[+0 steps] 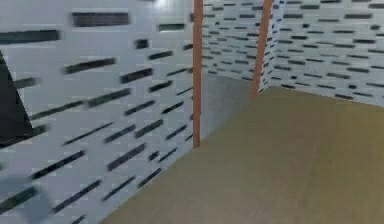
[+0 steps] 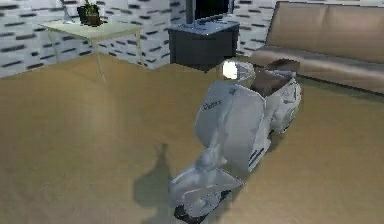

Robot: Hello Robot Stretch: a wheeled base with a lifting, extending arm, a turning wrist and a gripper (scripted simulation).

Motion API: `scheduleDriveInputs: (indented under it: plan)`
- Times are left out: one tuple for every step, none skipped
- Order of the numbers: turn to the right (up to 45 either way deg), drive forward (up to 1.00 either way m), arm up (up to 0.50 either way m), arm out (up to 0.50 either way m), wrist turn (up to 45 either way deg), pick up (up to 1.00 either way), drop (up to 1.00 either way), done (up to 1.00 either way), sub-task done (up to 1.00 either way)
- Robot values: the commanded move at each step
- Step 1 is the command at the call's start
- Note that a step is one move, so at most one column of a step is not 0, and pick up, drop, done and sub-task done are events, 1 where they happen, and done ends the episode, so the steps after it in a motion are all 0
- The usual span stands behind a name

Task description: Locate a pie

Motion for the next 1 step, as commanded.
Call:
scheduleDriveInputs:
  plan:
    - [15.0, 0.0, 0.0, 0.0, 0.0, 0.0, 0.0, 0.0, 0.0]
